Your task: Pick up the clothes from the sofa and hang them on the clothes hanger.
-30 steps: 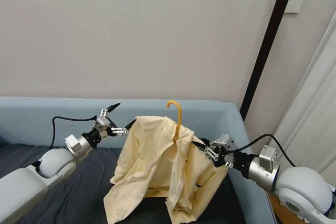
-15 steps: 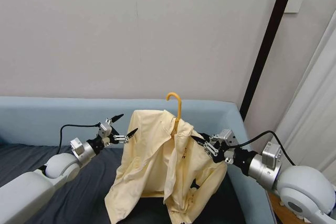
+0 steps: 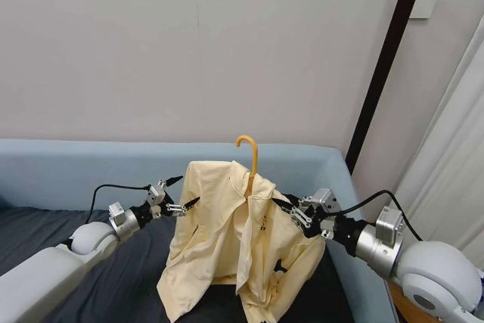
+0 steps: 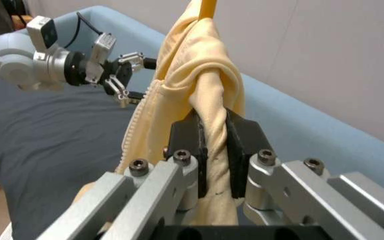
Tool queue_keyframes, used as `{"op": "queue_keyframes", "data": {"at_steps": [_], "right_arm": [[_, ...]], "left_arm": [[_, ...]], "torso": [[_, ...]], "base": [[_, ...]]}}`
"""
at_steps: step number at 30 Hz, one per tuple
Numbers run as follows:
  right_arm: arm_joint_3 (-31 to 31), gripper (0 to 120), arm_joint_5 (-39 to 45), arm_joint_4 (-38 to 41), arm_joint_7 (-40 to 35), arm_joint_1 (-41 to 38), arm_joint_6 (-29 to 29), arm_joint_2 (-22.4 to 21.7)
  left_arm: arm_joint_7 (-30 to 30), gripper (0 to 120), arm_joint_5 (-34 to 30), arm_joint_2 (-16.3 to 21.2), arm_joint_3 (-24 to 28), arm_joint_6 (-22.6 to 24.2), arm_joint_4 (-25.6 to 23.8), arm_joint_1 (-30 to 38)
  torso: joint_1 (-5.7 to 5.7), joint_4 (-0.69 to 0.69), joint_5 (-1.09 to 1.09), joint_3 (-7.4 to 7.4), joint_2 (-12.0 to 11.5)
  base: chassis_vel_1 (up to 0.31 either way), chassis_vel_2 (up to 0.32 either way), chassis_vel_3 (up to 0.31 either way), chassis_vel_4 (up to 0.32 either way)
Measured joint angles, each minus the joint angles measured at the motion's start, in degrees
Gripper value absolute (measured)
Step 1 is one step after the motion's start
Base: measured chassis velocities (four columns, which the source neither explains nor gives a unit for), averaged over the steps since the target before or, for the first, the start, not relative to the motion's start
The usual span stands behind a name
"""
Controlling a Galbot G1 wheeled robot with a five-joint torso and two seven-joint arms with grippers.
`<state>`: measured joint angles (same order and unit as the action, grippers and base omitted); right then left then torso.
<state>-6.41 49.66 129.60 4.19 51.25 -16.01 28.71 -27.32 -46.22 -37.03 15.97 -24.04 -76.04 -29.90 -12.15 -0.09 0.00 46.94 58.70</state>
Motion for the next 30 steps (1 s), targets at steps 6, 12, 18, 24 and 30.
{"op": "queue_keyframes", "data": {"at_steps": [6,12,18,24,30], "right_arm": [[0.4,8,-0.4,0.0,0.0,0.1,0.0,0.3],[0.8,8,-0.4,0.1,0.0,0.2,0.0,0.8],[0.9,8,-0.6,0.0,-0.1,0.3,-0.1,0.9],[1.1,8,-0.7,-0.1,-0.1,0.3,-0.1,1.0],[1.1,8,-0.8,-0.5,-0.1,0.5,-0.1,1.2]], "left_arm": [[0.2,84,0.6,-1.2,0.0,0.2,0.8,0.2],[0.0,63,0.5,-1.4,0.0,0.2,1.2,0.1],[-0.2,40,0.5,-1.7,0.0,0.2,0.9,0.0],[-0.2,19,0.6,-1.8,-0.2,0.2,0.8,-0.2],[-0.1,0,0.7,-1.0,-0.9,0.1,0.6,-0.3]], "torso": [[0.0,0.0,-0.01,0.0,0.0],[0.0,0.01,0.0,0.0,0.0],[0.0,0.0,0.0,0.0,0.0],[0.0,0.0,0.0,0.0,0.0],[0.0,0.0,0.0,0.0,0.0]], "base": [[0.0,0.0,0.0,0.0],[0.0,0.0,0.0,0.0],[0.0,0.0,0.0,0.0],[0.0,0.0,0.0,0.0],[0.0,0.0,0.0,0.0]]}}
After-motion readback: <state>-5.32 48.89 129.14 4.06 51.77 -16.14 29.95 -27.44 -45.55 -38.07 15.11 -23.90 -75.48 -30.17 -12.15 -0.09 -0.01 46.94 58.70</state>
